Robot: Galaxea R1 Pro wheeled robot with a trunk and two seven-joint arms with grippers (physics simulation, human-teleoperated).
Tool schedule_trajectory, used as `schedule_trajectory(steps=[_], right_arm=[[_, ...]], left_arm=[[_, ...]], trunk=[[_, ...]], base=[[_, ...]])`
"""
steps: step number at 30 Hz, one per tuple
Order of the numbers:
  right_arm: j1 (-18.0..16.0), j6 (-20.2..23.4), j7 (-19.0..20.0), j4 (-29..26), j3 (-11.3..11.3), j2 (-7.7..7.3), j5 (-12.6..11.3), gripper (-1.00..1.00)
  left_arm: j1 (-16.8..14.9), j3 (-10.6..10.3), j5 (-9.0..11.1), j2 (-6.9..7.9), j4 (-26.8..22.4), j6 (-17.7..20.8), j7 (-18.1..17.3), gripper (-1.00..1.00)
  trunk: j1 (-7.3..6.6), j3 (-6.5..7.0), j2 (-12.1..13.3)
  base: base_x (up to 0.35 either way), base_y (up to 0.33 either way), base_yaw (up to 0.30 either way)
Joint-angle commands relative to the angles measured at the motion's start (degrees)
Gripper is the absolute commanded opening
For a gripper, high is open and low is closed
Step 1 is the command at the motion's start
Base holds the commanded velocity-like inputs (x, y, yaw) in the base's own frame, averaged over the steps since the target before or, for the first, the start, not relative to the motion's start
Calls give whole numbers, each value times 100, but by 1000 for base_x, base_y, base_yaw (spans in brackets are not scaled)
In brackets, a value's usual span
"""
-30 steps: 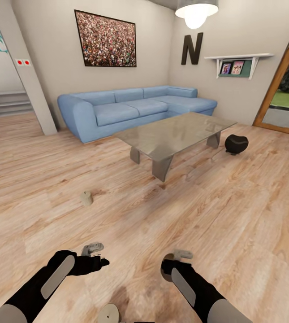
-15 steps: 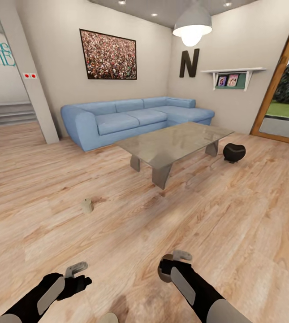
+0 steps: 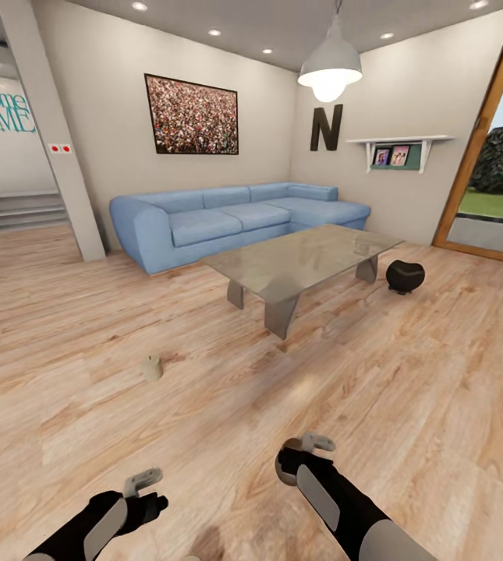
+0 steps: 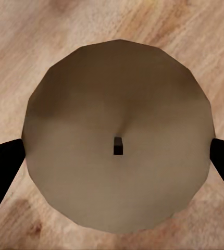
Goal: Place each of the two pumpkins and all three candles from the living room inside a cabinet in the living room (use any cabinet), then make sure every cabinet is closed, and position the cauldron so it is next to a table in the living room.
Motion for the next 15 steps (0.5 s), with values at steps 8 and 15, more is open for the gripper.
schedule_trajectory(steps=[8,15], right_arm=[[-5,9,-39,11,36,-4,-33,-100],[-5,6,-37,14,37,-4,-33,-100]], left_arm=[[-3,-71,-58,-105,91,-164,53,100],[-3,-71,-50,-104,99,-189,53,100]], trunk=[[-1,-6,-3],[-1,-6,-3]], base=[[0,0,32],[-54,-35,15]])
